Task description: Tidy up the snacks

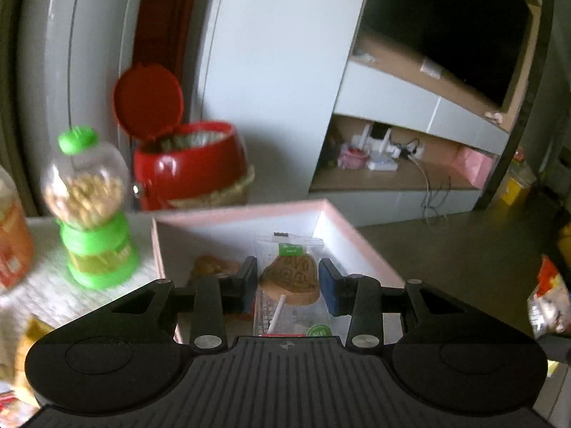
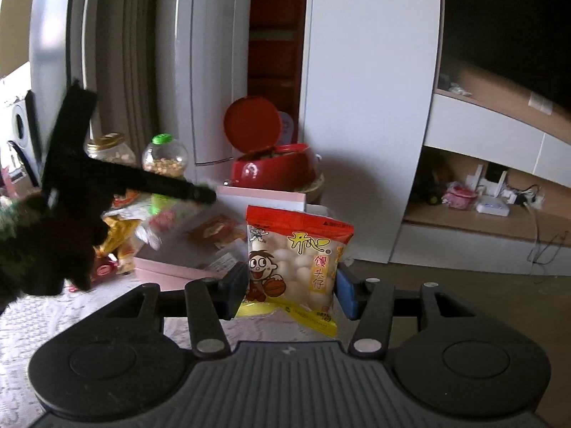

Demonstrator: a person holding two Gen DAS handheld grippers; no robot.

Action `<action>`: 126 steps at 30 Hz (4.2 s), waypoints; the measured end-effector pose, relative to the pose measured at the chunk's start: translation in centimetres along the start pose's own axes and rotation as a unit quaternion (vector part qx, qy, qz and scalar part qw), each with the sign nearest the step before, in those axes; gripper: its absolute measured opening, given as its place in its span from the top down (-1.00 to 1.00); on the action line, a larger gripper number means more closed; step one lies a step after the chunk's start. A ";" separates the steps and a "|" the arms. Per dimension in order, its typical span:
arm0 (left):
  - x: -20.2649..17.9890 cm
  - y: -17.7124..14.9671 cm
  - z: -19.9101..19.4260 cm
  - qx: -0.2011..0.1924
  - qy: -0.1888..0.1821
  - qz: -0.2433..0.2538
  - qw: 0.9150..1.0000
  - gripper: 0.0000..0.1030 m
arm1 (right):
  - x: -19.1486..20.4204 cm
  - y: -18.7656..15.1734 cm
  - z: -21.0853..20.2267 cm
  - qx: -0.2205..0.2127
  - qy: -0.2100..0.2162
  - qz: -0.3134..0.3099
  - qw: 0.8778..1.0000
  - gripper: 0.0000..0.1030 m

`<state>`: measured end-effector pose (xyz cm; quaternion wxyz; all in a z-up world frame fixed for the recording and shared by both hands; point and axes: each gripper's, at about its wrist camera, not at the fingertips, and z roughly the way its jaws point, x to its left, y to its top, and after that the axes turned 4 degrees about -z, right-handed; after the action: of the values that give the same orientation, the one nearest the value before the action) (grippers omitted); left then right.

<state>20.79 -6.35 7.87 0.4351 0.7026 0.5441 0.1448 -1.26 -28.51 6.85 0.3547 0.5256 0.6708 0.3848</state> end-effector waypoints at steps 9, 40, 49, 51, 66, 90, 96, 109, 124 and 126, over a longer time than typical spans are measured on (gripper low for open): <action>4.1 -1.6 -4.3 -0.052 -0.047 -0.082 0.994 0.17 | 0.9 3.2 6.9 0.044 0.036 0.019 0.998 0.00; 17.7 -15.0 -19.7 -0.050 0.120 -0.181 0.975 0.17 | 26.7 10.0 21.0 0.135 0.177 -0.193 0.956 -0.62; 18.5 -15.4 -21.1 -0.066 0.113 -0.195 0.972 0.17 | 26.4 8.2 21.8 0.190 0.200 -0.138 0.951 -0.16; 18.5 -15.4 -21.0 -0.065 0.112 -0.197 0.972 0.17 | 25.7 7.3 20.0 0.196 0.223 -0.129 0.946 -0.04; 16.8 -12.9 -17.5 -0.040 0.127 -0.185 0.974 0.17 | 18.9 -0.8 9.2 0.165 0.214 -0.129 0.954 0.44; 16.2 -3.5 -7.1 -0.027 0.271 -0.030 0.962 0.14 | 13.6 -7.1 8.5 0.078 0.148 -0.031 0.985 -0.56; 14.5 -2.9 -4.3 0.022 0.279 0.018 0.960 0.14 | 12.5 -7.9 8.9 0.074 0.157 0.004 0.985 -0.61; 16.4 -3.2 -4.1 0.029 0.282 -0.020 0.959 -0.19 | 12.3 -7.9 8.9 0.073 0.154 0.010 0.985 -0.65; 17.2 -2.6 -3.3 0.046 0.251 -0.024 0.967 -0.50 | 12.5 -8.2 8.9 0.072 0.150 0.001 0.986 -0.70; 17.1 -2.8 -3.3 0.049 0.265 -0.006 0.963 -0.53 | 12.5 -8.2 8.9 0.072 0.149 0.001 0.986 -0.70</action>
<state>23.02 10.41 2.97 0.2419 0.6560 0.6508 0.2961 0.55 -16.25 -5.39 0.2117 0.4869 0.7417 0.4098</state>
